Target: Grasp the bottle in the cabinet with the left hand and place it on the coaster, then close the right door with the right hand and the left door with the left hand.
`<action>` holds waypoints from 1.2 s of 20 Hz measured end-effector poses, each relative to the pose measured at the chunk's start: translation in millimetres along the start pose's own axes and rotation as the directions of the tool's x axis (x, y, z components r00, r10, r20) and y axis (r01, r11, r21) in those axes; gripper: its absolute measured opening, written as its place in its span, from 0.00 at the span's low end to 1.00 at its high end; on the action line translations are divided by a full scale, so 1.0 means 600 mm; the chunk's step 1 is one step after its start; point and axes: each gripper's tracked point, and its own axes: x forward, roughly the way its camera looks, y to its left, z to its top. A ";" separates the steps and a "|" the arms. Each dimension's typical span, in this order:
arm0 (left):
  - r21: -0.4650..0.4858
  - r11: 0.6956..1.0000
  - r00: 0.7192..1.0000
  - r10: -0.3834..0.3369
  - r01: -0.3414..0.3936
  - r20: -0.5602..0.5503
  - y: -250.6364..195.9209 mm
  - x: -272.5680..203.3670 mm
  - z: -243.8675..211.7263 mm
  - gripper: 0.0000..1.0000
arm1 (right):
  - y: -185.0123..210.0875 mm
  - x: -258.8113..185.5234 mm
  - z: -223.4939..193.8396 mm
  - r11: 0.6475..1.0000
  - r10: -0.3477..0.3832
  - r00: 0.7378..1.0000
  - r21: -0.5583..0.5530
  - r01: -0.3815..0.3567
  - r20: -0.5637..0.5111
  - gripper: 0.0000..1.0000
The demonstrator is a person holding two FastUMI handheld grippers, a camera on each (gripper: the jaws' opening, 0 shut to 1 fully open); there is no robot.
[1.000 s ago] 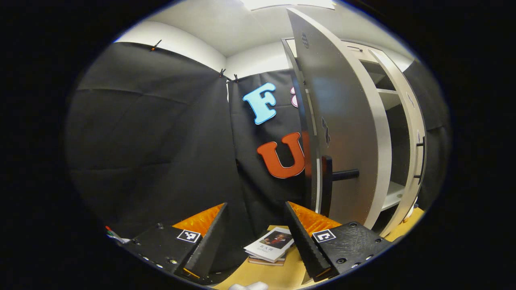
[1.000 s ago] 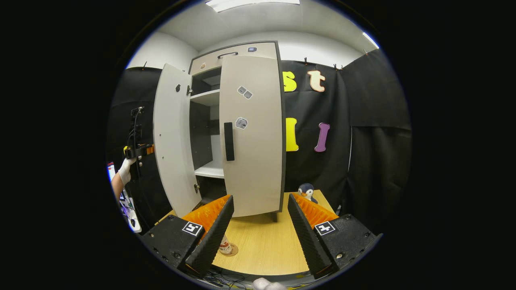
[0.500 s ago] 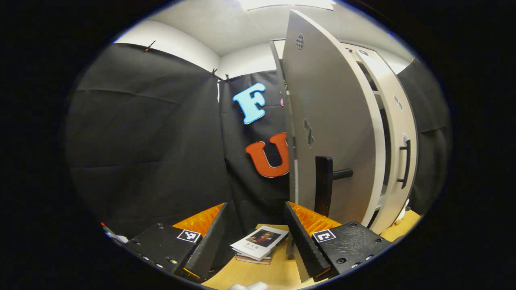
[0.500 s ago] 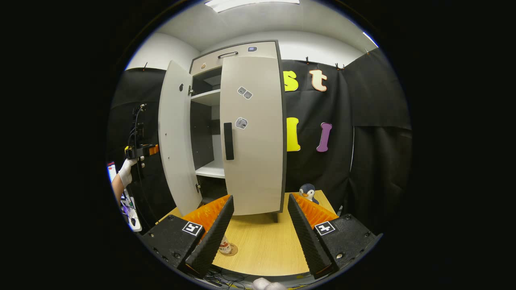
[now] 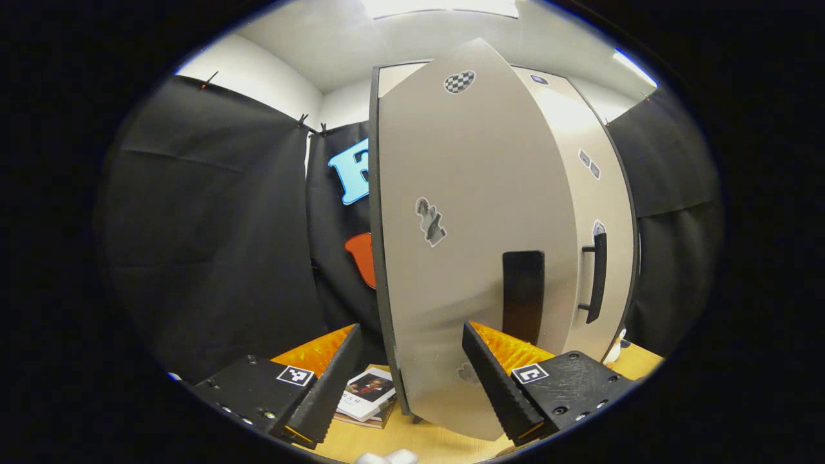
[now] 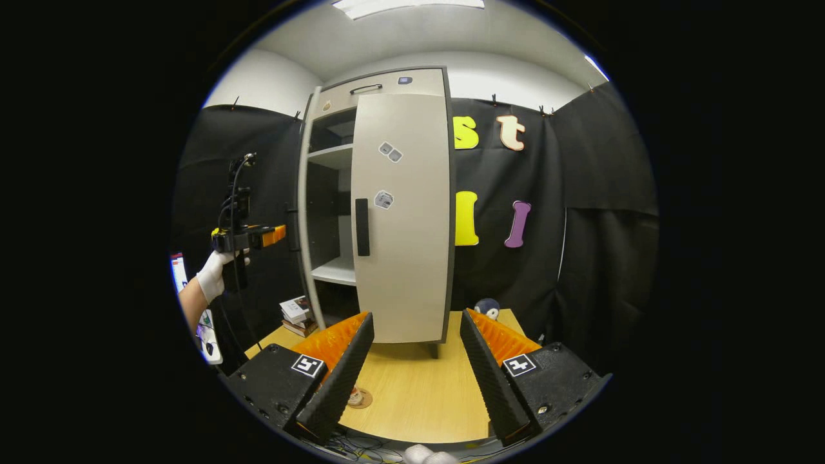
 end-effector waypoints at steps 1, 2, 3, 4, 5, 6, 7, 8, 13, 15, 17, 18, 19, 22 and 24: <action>-0.003 1.000 1.000 -0.012 0.012 -0.001 -0.006 -0.005 0.000 0.95 | 0.001 -0.002 0.003 1.000 -0.001 1.000 0.005 0.001 0.007 0.83; -0.006 1.000 1.000 -0.016 0.016 -0.006 -0.008 -0.012 -0.002 0.96 | 0.001 0.000 0.007 1.000 -0.004 1.000 0.007 0.004 0.011 0.83; -0.006 1.000 1.000 -0.013 0.013 -0.013 -0.005 -0.019 -0.002 0.96 | -0.001 -0.002 0.009 1.000 -0.009 1.000 0.006 0.009 0.016 0.83; -0.008 1.000 1.000 -0.013 0.013 -0.015 -0.003 -0.029 -0.001 0.95 | -0.002 -0.003 0.014 1.000 -0.017 1.000 0.006 0.017 0.025 0.83; -0.018 1.000 1.000 -0.025 0.025 -0.016 -0.006 -0.040 0.000 0.95 | -0.001 -0.004 0.018 1.000 -0.018 0.999 0.004 0.018 0.032 0.83; -0.035 0.998 0.999 -0.043 0.043 -0.016 -0.012 -0.053 0.002 0.96 | 0.001 -0.004 0.019 1.000 -0.020 0.999 0.000 0.020 0.036 0.83; -0.055 0.997 0.999 -0.049 0.049 -0.014 -0.014 -0.067 0.005 0.96 | 0.002 -0.006 0.023 1.000 -0.022 0.999 -0.005 0.022 0.045 0.83; -0.067 0.996 0.998 -0.057 0.056 -0.014 -0.015 -0.080 0.006 0.96 | 0.004 -0.008 0.026 1.000 -0.026 0.998 -0.006 0.027 0.055 0.83; -0.058 0.995 0.997 -0.077 0.077 -0.005 -0.022 -0.145 0.019 0.95 | 0.015 -0.007 0.036 0.999 -0.034 0.996 0.012 0.033 0.078 0.83; -0.063 0.995 0.997 -0.075 0.073 -0.019 -0.021 -0.179 0.015 0.96 | 0.013 -0.009 0.035 0.999 -0.044 0.995 0.015 0.043 0.084 0.83; -0.069 0.995 0.997 -0.073 0.070 -0.028 -0.023 -0.212 0.009 0.96 | 0.016 -0.010 0.037 0.999 -0.048 0.995 0.019 0.046 0.090 0.83; -0.067 0.996 0.997 -0.067 0.065 -0.028 -0.023 -0.231 0.006 0.96 | 0.016 -0.010 0.036 0.999 -0.049 0.994 0.020 0.047 0.093 0.83; -0.064 0.996 0.998 -0.057 0.055 -0.030 -0.021 -0.248 0.003 0.96 | 0.015 -0.011 0.037 0.999 -0.051 0.994 0.019 0.050 0.097 0.83; -0.074 0.996 0.997 -0.045 0.041 -0.060 -0.015 -0.298 -0.022 0.95 | 0.015 -0.010 0.038 0.998 -0.058 0.993 0.016 0.057 0.101 0.83; -0.065 0.998 0.996 -0.031 0.025 -0.082 -0.007 -0.317 -0.036 0.95 | 0.015 -0.009 0.037 0.998 -0.063 0.993 0.010 0.063 0.102 0.83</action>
